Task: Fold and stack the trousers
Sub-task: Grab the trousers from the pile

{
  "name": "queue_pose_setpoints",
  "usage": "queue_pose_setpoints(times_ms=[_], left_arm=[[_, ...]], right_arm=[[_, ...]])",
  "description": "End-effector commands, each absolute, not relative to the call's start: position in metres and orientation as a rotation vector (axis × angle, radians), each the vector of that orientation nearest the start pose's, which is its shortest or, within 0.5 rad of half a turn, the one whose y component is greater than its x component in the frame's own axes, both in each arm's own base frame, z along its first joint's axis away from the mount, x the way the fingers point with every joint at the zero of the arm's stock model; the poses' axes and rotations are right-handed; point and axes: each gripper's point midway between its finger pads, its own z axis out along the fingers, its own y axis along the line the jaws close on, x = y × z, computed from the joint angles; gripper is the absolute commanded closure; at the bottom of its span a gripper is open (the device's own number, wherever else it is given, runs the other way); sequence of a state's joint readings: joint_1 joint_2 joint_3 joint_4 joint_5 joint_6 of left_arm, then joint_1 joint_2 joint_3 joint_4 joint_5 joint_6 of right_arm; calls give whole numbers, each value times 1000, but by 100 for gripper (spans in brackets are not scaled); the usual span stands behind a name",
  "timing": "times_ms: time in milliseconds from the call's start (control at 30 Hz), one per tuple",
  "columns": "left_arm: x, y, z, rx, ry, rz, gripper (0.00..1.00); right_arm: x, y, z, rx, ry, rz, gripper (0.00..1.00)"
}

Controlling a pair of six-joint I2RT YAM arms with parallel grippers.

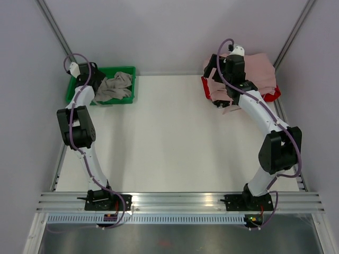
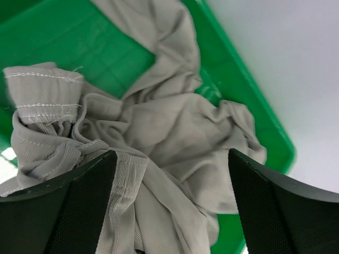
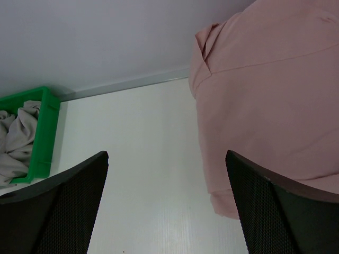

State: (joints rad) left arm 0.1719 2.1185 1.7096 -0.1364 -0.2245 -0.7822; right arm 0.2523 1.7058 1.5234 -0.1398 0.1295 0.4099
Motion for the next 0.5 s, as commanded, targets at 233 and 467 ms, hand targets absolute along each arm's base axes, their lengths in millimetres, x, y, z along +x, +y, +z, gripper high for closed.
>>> queue_pose_setpoints(times_ms=[233, 467], left_arm=[[546, 123, 89, -1121, 2098, 324, 7], [539, 121, 52, -1114, 2218, 384, 10]], right_arm=[[542, 134, 283, 198, 1872, 326, 2], [545, 136, 277, 188, 1893, 322, 2]])
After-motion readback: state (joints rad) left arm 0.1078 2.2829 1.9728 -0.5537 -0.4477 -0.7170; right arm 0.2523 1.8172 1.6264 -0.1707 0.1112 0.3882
